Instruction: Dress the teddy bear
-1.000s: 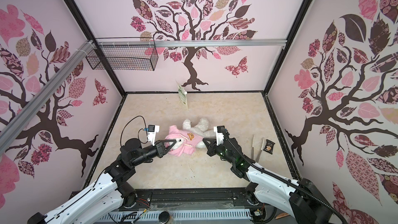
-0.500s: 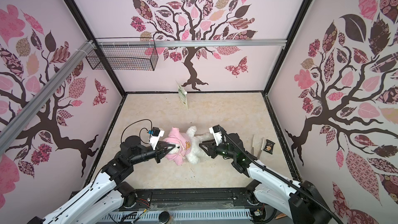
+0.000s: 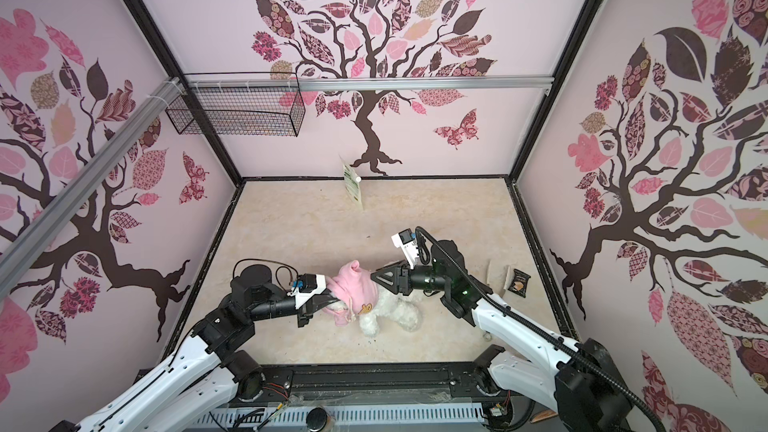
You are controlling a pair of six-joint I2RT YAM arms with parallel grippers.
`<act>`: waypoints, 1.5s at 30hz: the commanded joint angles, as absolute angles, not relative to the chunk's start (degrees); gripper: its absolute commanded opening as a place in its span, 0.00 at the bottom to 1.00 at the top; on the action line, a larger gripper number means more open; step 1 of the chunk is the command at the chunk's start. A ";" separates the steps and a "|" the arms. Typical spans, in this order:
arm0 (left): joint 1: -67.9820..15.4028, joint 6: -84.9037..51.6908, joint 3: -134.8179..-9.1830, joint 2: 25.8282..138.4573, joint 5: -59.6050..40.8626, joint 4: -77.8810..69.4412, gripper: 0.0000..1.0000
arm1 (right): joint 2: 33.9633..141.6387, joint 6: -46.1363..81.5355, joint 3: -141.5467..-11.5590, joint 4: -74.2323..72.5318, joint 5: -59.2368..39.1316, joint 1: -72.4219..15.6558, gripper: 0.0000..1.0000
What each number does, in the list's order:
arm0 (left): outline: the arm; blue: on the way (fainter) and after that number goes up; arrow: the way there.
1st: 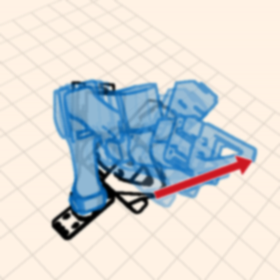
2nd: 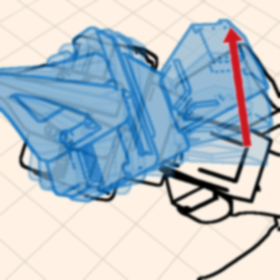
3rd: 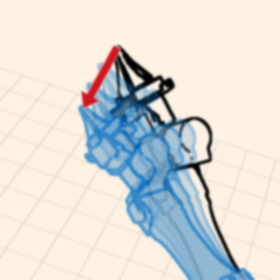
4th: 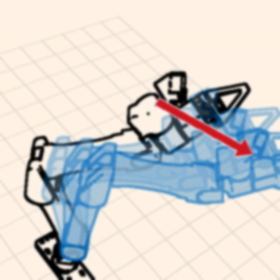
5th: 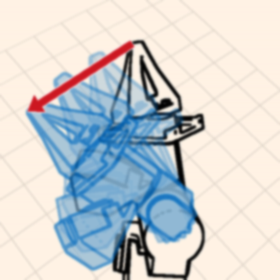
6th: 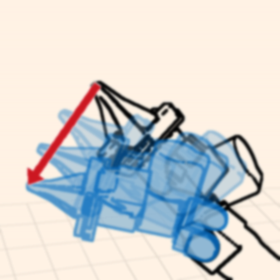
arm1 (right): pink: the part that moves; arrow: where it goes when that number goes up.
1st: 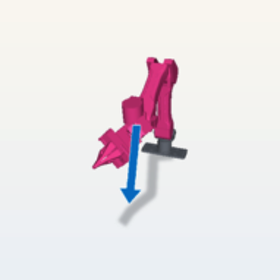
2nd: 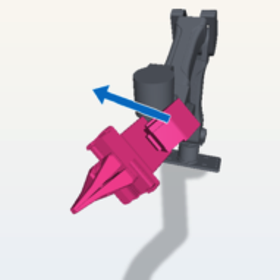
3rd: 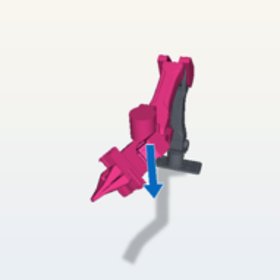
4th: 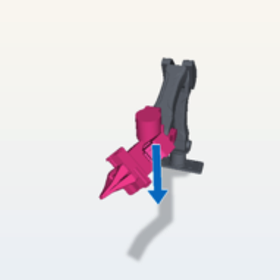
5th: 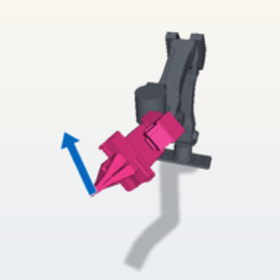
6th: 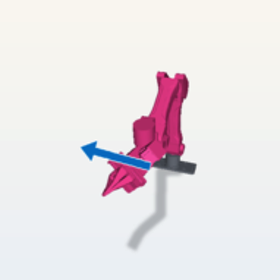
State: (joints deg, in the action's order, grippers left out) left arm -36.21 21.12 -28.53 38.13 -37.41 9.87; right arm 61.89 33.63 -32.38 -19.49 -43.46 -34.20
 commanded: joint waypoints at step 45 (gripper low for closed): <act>-34.19 -8.65 -28.88 33.93 -22.29 0.26 0.00 | 53.34 24.39 -29.64 -9.28 -24.17 -25.10 0.33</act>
State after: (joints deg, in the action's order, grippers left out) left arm -34.17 -1.65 -26.79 33.82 -28.93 3.20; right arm 56.62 31.68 -27.81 -16.84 -29.65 -25.04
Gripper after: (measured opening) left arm 0.059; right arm 0.318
